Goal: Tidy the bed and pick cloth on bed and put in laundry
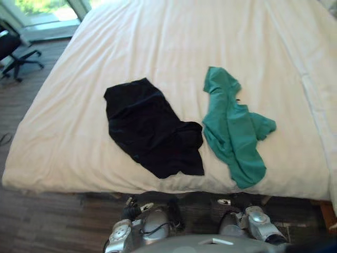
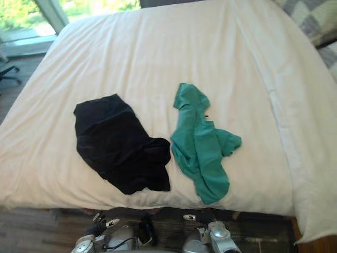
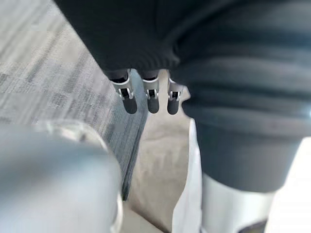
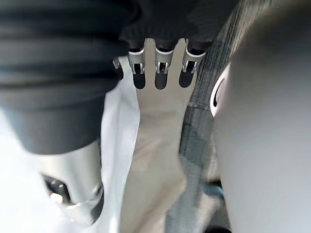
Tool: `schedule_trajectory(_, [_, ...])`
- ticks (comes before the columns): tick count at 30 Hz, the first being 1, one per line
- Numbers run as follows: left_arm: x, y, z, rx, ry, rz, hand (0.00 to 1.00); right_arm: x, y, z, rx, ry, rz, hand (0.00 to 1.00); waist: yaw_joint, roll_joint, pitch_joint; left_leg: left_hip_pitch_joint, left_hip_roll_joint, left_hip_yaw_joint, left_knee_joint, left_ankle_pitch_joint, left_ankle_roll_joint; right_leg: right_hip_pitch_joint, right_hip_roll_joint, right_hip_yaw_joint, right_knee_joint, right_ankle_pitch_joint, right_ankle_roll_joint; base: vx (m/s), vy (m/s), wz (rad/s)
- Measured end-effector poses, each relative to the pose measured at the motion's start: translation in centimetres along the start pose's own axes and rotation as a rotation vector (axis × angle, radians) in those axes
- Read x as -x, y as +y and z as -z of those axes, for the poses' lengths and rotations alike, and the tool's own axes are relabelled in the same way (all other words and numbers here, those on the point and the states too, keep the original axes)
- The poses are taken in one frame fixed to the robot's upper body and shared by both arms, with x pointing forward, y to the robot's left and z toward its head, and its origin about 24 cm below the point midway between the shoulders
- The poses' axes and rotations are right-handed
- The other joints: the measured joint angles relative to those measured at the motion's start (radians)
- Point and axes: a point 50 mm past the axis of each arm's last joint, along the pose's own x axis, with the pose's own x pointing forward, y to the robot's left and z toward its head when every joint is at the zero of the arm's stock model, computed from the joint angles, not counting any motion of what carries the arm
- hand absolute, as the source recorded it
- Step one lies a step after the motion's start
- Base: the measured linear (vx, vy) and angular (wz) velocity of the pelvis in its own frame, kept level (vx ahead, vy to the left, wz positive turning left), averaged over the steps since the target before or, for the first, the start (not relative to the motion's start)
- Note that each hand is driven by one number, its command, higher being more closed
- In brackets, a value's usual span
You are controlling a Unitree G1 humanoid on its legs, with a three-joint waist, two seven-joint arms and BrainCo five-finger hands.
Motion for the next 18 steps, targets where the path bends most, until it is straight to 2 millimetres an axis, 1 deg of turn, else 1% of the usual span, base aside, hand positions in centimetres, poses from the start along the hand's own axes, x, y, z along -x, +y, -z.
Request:
schedule_trajectory(1, [0.0,-0.2,0.0,-0.028,0.002,0.009,0.00,0.0,-0.2,0.0,-0.019,0.001,0.009,0.00,-0.004,-0.003,-0.002,0.008,-0.026,0.001,-0.037,-0.010,-0.011,-0.013,-0.001,0.031,-0.035,0.027,0.024,-0.04,0.301,-0.49])
schedule_trajectory(2, [-0.1,-0.2,0.0,-0.046,0.009,0.014,0.00,0.0,-0.1,0.0,-0.034,-0.002,0.010,0.00,-0.016,-0.004,-0.003,0.012,-0.036,0.002,-0.058,-0.017,-0.020,-0.009,-0.001,0.037,-0.066,0.051,0.035,-0.04,0.377,-0.24])
schedule_trajectory(3, [-0.1,-0.3,0.2,-0.069,0.023,0.022,0.00,0.0,-0.3,0.0,-0.046,-0.002,0.017,0.00,-0.027,0.001,-0.008,0.023,-0.045,0.007,-0.093,-0.047,-0.037,0.001,0.005,0.044,-0.123,0.096,0.056,-0.02,0.317,-0.18])
schedule_trajectory(4, [-0.3,-0.6,-0.3,-0.096,0.024,0.041,0.00,0.1,-0.2,0.4,-0.078,0.010,0.027,0.00,-0.025,-0.009,-0.008,0.037,-0.062,0.026,-0.111,-0.056,-0.039,0.025,0.008,0.052,-0.188,0.145,0.068,-0.02,0.301,-0.25])
schedule_trajectory(5, [-0.4,-0.6,-0.3,-0.113,0.031,0.051,0.00,0.1,-0.1,0.8,-0.098,0.021,0.030,0.00,-0.024,-0.017,-0.012,0.047,-0.070,0.032,-0.116,-0.058,-0.036,0.046,0.010,0.053,-0.231,0.177,0.069,0.00,0.252,-0.33])
schedule_trajectory(6, [-0.4,-0.4,-0.3,-0.143,0.042,0.062,0.00,0.2,0.3,1.3,-0.129,0.040,0.029,0.00,-0.022,-0.030,-0.021,0.074,-0.087,0.045,-0.130,-0.061,-0.031,0.086,0.009,0.060,-0.296,0.223,0.074,0.01,0.201,-0.40])
schedule_trajectory(7, [-0.3,-0.2,-0.1,-0.165,0.051,0.071,0.00,0.4,0.9,1.8,-0.145,0.050,0.022,0.00,-0.022,-0.042,-0.030,0.107,-0.098,0.067,-0.152,-0.062,-0.028,0.111,0.010,0.062,-0.342,0.253,0.066,0.01,0.180,-0.42])
schedule_trajectory(8, [-0.3,-0.2,0.0,-0.176,0.057,0.072,0.00,0.5,1.0,2.0,-0.149,0.046,0.019,0.00,-0.022,-0.038,-0.036,0.121,-0.100,0.082,-0.166,-0.062,-0.027,0.119,0.010,0.054,-0.358,0.262,0.054,0.01,0.122,-0.41])
schedule_trajectory(9, [-0.3,-0.2,0.3,-0.188,0.068,0.078,0.00,0.6,1.2,2.3,-0.150,0.041,0.013,0.00,-0.024,-0.041,-0.059,0.137,-0.099,0.098,-0.188,-0.058,-0.024,0.134,0.018,0.030,-0.374,0.276,0.035,0.02,0.062,-0.34])
schedule_trajectory(10, [-0.2,-0.4,0.6,-0.201,0.083,0.086,0.00,0.7,1.4,2.4,-0.142,0.035,0.005,0.00,-0.028,-0.037,-0.078,0.138,-0.097,0.107,-0.203,-0.054,-0.030,0.134,0.038,0.026,-0.386,0.284,0.023,0.02,0.048,-0.30])
schedule_trajectory(12, [-0.2,-0.6,0.8,-0.218,0.094,0.096,0.00,0.8,1.7,2.4,-0.132,0.027,-0.017,0.00,-0.028,-0.038,-0.093,0.139,-0.081,0.102,-0.221,-0.047,-0.042,0.134,0.071,0.026,-0.402,0.285,0.020,0.04,-0.008,-0.13])
schedule_trajectory(13, [-0.2,-0.9,0.9,-0.228,0.099,0.107,0.00,0.8,1.8,2.4,-0.131,0.025,-0.025,0.00,-0.028,-0.037,-0.093,0.140,-0.073,0.094,-0.237,-0.036,-0.050,0.135,0.086,0.022,-0.411,0.284,0.019,0.07,-0.088,0.04])
schedule_trajectory(15, [-0.2,-1.4,0.9,-0.215,0.103,0.115,0.00,0.8,1.7,2.4,-0.147,0.022,-0.023,0.00,-0.028,-0.031,-0.094,0.154,-0.059,0.077,-0.275,-0.008,-0.054,0.150,0.113,0.003,-0.441,0.288,0.014,0.06,-0.099,0.13])
schedule_trajectory(16, [-0.2,-1.6,0.9,-0.216,0.104,0.117,0.00,0.8,1.6,2.4,-0.154,0.022,-0.020,0.00,-0.027,-0.023,-0.093,0.158,-0.055,0.075,-0.284,-0.003,-0.054,0.156,0.120,-0.001,-0.451,0.290,0.013,0.07,-0.087,0.10])
schedule_trajectory(17, [-0.2,-1.7,1.1,-0.175,0.111,0.105,0.00,0.8,1.2,2.6,-0.173,0.034,0.000,0.00,-0.031,-0.012,-0.095,0.161,-0.049,0.074,-0.287,-0.001,-0.055,0.166,0.128,-0.006,-0.465,0.294,0.016,0.10,-0.096,0.00])
schedule_trajectory(18, [-0.1,-1.7,1.4,-0.125,0.125,0.082,0.00,0.9,0.8,2.9,-0.201,0.057,0.022,0.00,-0.027,-0.002,-0.101,0.169,-0.045,0.074,-0.288,-0.001,-0.055,0.173,0.132,-0.005,-0.471,0.294,0.016,0.09,-0.079,-0.04])
